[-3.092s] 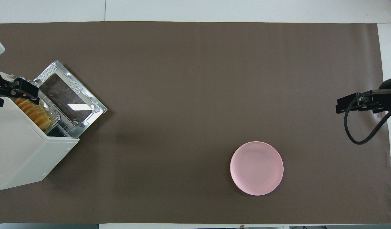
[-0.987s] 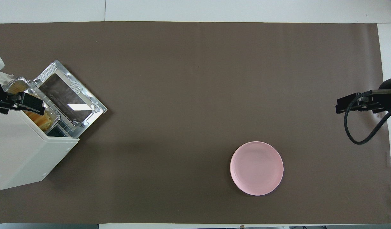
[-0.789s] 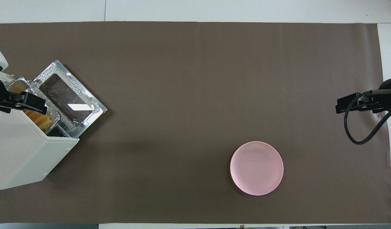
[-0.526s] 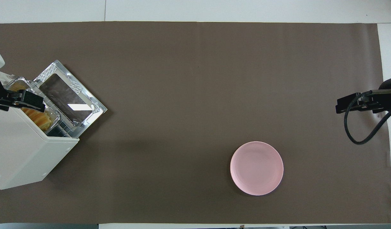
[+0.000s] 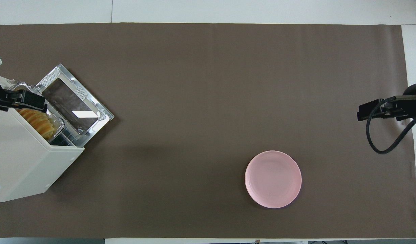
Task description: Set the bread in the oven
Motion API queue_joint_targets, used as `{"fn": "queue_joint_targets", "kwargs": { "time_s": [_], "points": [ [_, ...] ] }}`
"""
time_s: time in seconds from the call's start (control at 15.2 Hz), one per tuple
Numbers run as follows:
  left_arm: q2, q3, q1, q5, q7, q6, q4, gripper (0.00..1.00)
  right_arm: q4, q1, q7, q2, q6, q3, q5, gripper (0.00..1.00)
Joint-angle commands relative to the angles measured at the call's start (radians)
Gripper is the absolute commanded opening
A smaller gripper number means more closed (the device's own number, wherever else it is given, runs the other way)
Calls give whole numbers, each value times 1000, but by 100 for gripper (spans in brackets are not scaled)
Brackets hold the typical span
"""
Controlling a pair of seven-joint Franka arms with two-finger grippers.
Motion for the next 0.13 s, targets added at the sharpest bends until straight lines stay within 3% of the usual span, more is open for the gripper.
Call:
{"fn": "queue_joint_targets", "kwargs": {
  "time_s": [0.0,0.07],
  "points": [
    [-18,2,1,-5,0,20,-24,100,0,-14,11,-3,-13,11,-15,100],
    [-18,2,1,-5,0,20,-25,100,0,-14,11,-3,-13,11,-15,100]
  ]
}}
